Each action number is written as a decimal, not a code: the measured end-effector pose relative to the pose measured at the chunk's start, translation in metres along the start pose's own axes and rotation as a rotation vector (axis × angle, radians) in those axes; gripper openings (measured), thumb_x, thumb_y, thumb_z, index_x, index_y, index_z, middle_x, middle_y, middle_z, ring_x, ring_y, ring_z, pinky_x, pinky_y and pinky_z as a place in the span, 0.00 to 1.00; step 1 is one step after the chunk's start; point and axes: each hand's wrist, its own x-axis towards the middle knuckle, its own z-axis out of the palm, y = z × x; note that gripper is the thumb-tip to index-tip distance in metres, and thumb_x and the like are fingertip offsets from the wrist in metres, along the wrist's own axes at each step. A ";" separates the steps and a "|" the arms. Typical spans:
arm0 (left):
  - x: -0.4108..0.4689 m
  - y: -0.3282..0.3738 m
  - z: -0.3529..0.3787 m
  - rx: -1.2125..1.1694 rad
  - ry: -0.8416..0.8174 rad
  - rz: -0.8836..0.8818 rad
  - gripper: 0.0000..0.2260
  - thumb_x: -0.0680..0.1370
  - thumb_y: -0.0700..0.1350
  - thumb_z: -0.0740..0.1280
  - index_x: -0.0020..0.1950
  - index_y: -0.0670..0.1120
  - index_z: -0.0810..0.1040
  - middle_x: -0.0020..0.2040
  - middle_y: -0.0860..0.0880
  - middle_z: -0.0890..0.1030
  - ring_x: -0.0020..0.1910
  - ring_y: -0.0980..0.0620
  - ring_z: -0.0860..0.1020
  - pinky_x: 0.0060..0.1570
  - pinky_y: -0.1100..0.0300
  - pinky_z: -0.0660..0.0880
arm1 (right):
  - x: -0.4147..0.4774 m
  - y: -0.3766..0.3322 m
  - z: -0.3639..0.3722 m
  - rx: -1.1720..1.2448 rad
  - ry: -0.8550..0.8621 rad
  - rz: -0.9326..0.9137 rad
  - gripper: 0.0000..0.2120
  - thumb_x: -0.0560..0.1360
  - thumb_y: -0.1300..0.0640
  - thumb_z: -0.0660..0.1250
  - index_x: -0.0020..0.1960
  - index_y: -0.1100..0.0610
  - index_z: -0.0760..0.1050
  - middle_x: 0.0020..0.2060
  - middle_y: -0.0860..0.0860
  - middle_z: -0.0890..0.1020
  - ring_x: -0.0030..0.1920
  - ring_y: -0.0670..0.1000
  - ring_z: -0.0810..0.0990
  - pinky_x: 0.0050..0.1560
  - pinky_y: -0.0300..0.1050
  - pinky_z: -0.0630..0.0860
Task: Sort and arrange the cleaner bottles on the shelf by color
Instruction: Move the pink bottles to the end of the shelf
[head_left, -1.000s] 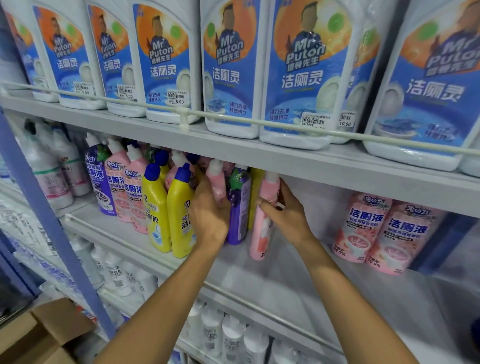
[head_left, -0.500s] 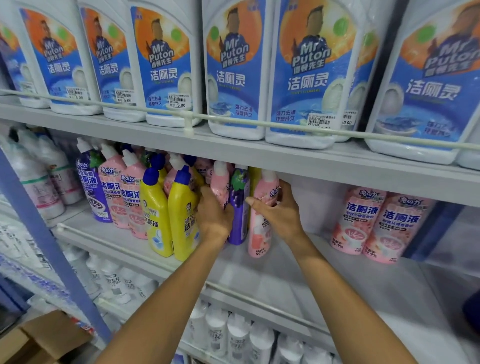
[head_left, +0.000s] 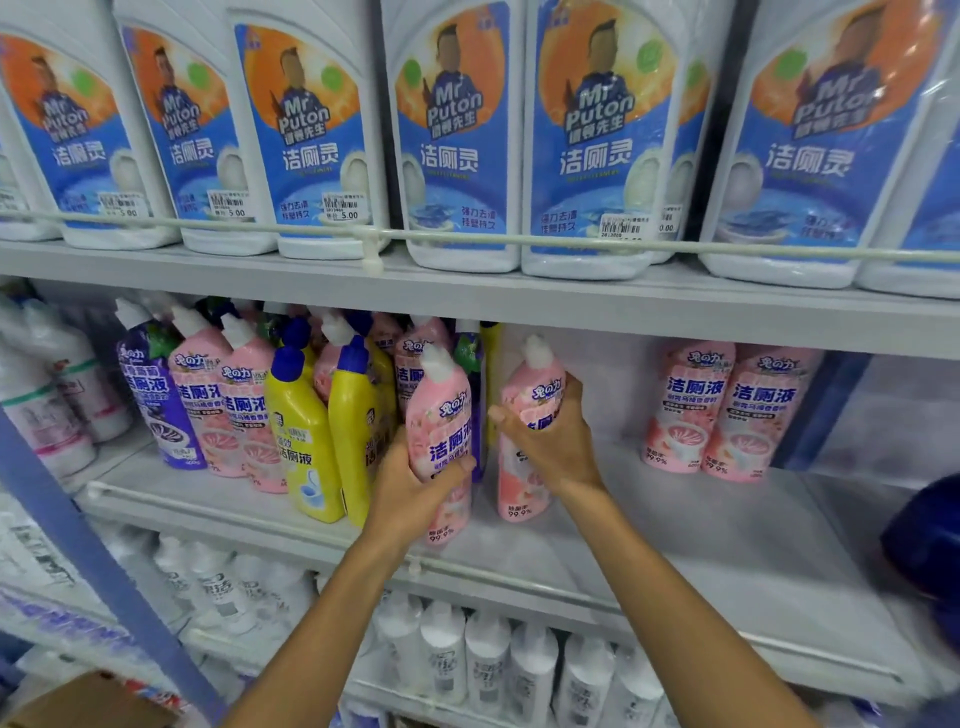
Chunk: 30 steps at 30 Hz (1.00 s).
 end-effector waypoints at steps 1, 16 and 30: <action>-0.004 -0.004 0.004 -0.004 0.001 -0.018 0.21 0.73 0.45 0.80 0.63 0.52 0.80 0.55 0.53 0.87 0.55 0.52 0.85 0.57 0.46 0.82 | -0.005 0.004 -0.002 -0.003 -0.019 0.018 0.42 0.62 0.39 0.83 0.68 0.46 0.65 0.55 0.41 0.82 0.55 0.45 0.83 0.50 0.41 0.80; -0.009 -0.014 0.102 -0.169 -0.336 -0.156 0.31 0.64 0.53 0.84 0.64 0.50 0.79 0.55 0.50 0.87 0.54 0.48 0.86 0.53 0.50 0.82 | -0.055 0.030 -0.121 -0.050 0.235 0.033 0.37 0.58 0.44 0.85 0.62 0.44 0.72 0.52 0.47 0.86 0.51 0.51 0.87 0.45 0.55 0.86; -0.022 -0.006 0.232 0.011 -0.275 -0.023 0.19 0.69 0.45 0.82 0.53 0.52 0.76 0.48 0.56 0.85 0.45 0.58 0.83 0.37 0.70 0.77 | -0.063 0.065 -0.223 -0.101 0.505 0.111 0.32 0.66 0.47 0.83 0.64 0.50 0.71 0.54 0.45 0.84 0.51 0.45 0.85 0.55 0.53 0.83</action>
